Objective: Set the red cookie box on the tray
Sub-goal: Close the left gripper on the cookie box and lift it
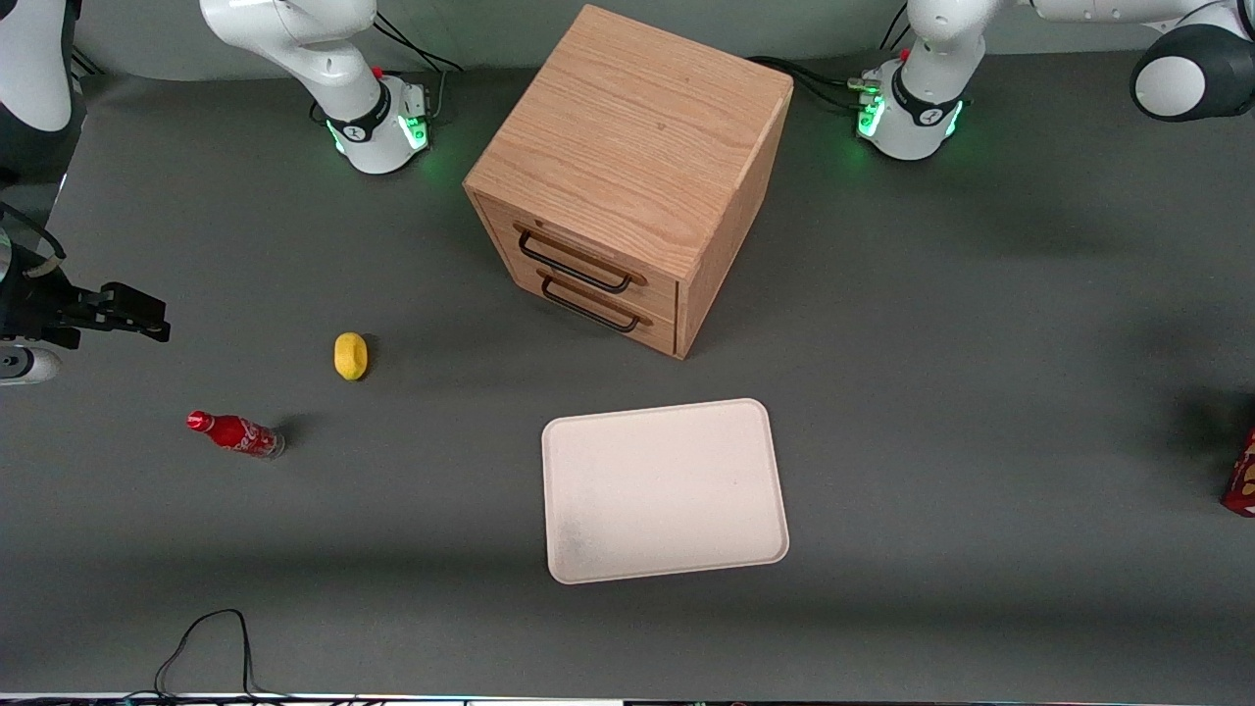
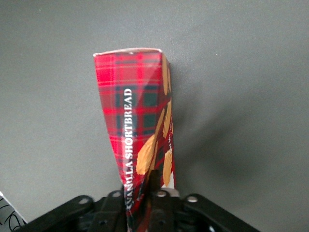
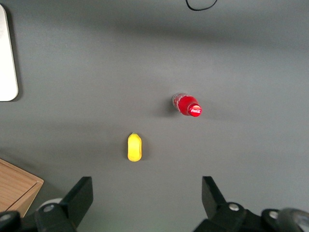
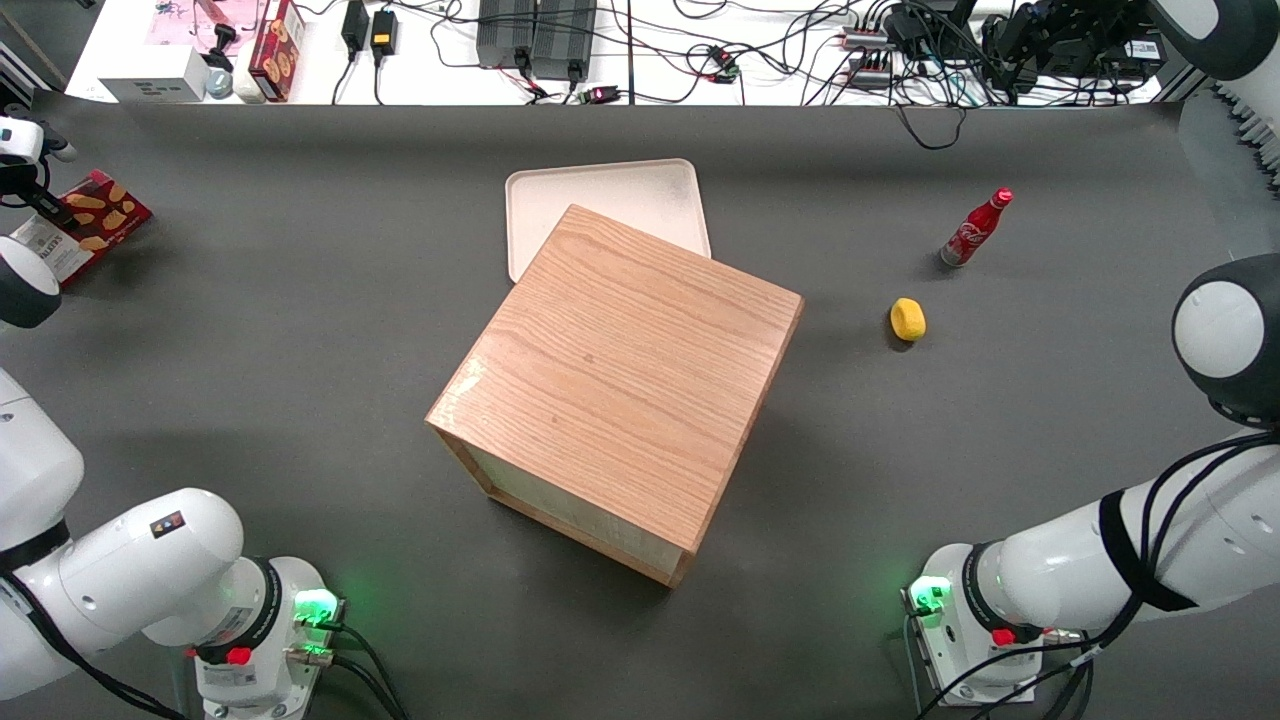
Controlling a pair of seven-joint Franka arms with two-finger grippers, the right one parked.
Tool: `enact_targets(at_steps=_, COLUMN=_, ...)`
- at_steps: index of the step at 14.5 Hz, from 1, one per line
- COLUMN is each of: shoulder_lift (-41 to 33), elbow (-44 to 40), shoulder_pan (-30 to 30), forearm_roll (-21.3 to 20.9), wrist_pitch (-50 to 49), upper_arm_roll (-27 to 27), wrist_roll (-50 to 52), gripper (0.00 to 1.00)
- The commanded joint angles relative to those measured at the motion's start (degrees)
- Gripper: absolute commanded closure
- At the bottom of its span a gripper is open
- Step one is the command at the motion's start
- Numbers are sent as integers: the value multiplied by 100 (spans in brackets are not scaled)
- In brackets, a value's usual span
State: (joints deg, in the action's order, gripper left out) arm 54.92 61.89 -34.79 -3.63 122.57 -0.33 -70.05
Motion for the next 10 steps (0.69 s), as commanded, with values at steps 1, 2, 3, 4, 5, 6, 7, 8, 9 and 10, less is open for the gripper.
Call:
enact_targets(at_steps=1, shoulder_lift=-52, elbow=51, shoulder_pan=-2, forearm_roll=38, wrist_pitch=48, upper_arm_roll=-2, wrist_roll=-105, gripper=100)
enact_targets(at_steps=2, shoulder_lift=-87, elbow=51, shoulder_pan=-2, forearm_roll=99, wrist_pitch=31, upper_arm_roll=-19, wrist_roll=-87, gripper=100)
enact_targets(at_steps=3, shoulder_lift=-131, elbow=42, shoulder_pan=-2, forearm_roll=152, wrist_pitch=-31, upper_arm_roll=-19, wrist_roll=-61, gripper=100)
enact_targets(at_steps=4, shoulder_lift=-253, elbow=42, shoulder_pan=7, forearm_roll=161, wrist_pitch=-153, upper_arm_roll=-19, wrist_roll=-17, gripper=100)
enact_targets(at_steps=5, shoulder_lift=-333, elbow=42, shoulder_pan=51, forearm_roll=170, wrist_pitch=-372, upper_arm_roll=-28, wrist_roll=105, gripper=100)
enact_targets(at_steps=6, shoulder_lift=-594, elbow=51, shoulder_pan=182, forearm_roll=92, wrist_pitch=-774, upper_arm_roll=-2, wrist_roll=541, gripper=100)
enact_targets(at_steps=7, shoulder_lift=-832, elbow=51, shoulder_pan=270, forearm_roll=12, wrist_pitch=-1283, upper_arm_roll=24, wrist_roll=885, gripper=100)
enact_targets(at_steps=8, shoulder_lift=-1104, elbow=51, shoulder_pan=367, forearm_roll=-145, wrist_pitch=-1758, upper_arm_roll=25, wrist_roll=1114, gripper=100)
enact_targets(at_steps=9, shoulder_lift=-1376, elbow=51, shoulder_pan=489, forearm_roll=-260, wrist_pitch=-2145, upper_arm_roll=25, wrist_roll=1360, gripper=100)
enact_targets(at_steps=10, shoulder_lift=-1684, elbow=60, shoulder_pan=578, forearm_roll=-322, wrist_pitch=-2558, upper_arm_roll=25, wrist_roll=1676, gripper=100)
